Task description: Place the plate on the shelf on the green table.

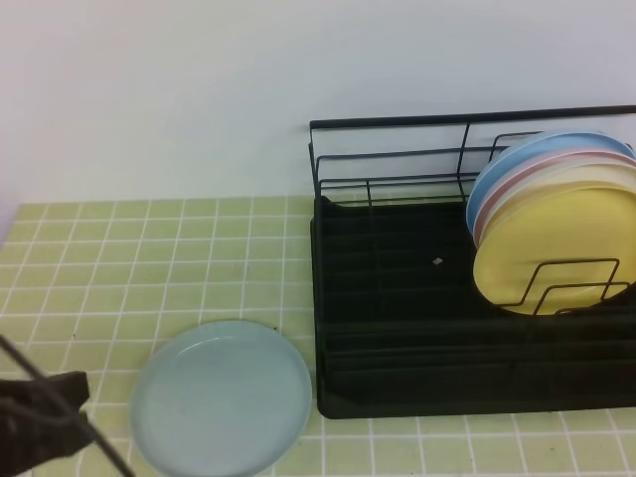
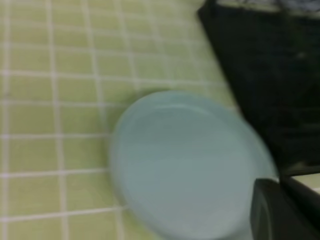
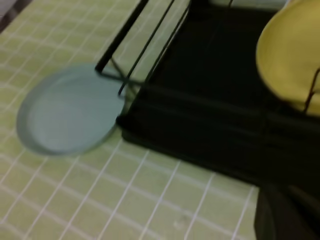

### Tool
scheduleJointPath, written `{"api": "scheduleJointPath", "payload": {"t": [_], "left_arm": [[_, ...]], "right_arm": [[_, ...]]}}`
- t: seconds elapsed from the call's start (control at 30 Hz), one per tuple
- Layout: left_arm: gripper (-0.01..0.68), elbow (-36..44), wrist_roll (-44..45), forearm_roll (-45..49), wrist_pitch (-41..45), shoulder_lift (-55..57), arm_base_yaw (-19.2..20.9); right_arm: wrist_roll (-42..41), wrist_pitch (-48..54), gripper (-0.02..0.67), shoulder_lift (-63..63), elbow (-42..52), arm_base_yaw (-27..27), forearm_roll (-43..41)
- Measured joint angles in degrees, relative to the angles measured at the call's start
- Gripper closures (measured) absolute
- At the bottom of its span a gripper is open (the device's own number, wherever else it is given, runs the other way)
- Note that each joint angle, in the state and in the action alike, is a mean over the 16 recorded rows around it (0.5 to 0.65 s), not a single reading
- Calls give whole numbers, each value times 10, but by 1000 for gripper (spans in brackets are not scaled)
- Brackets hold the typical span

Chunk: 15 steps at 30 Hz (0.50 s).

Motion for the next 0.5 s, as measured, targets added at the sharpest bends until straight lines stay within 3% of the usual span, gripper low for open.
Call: {"api": "scheduleJointPath", "payload": {"t": [0.5], "left_arm": [[393,-66,-120,96,34,250,0]], "right_arm": [[-17,109,652,43,-7,11,84]]}}
